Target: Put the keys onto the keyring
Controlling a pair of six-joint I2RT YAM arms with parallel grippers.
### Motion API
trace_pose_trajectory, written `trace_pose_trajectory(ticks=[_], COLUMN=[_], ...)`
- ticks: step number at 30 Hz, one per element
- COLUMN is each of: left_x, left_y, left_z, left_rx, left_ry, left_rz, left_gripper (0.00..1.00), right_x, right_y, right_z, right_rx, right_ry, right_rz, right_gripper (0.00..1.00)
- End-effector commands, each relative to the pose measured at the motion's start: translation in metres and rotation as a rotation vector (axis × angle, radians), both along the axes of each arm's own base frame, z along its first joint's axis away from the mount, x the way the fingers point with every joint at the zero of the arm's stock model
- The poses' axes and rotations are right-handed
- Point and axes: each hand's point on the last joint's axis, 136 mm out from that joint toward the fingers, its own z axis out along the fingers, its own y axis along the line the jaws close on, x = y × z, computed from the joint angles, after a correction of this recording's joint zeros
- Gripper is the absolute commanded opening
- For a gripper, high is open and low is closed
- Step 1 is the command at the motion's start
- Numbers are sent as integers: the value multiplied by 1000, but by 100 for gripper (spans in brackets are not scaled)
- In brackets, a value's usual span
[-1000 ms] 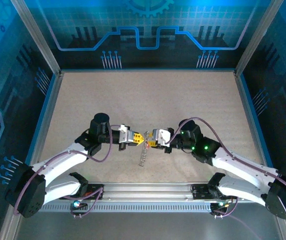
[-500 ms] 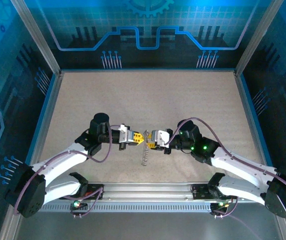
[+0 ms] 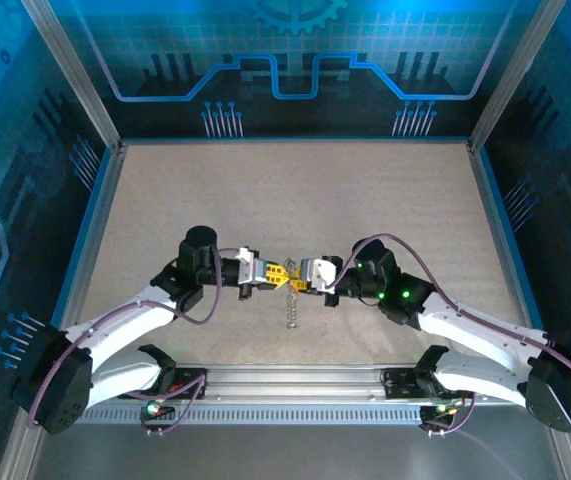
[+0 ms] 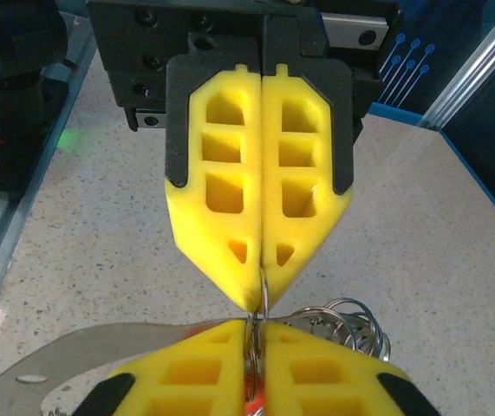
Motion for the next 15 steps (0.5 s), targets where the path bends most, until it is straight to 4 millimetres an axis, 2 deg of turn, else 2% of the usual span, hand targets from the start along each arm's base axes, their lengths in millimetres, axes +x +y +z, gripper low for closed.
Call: trace_pose_trajectory(ticks=[1, 5, 7, 11, 15], left_x=[-8, -3, 0, 2, 3], left_y=[-4, -3, 0, 5, 5], left_z=[6, 3, -2, -9, -9], left_rx=[-29, 7, 52, 118, 131], left_ry=[-16, -19, -33, -57, -69], left_rz=[-52, -15, 12, 37, 44], left_gripper=[0, 2, 16, 24, 25], right_x=[-3, -4, -5, -6, -6], right_y=[7, 6, 4, 0, 2], right_z=[4, 8, 9, 4, -3], right_rx=[18, 8, -9, -74, -136], right_ry=[-7, -13, -17, -2, 2], right_rz=[24, 27, 24, 17, 5], right_gripper=[5, 0, 0, 0, 0])
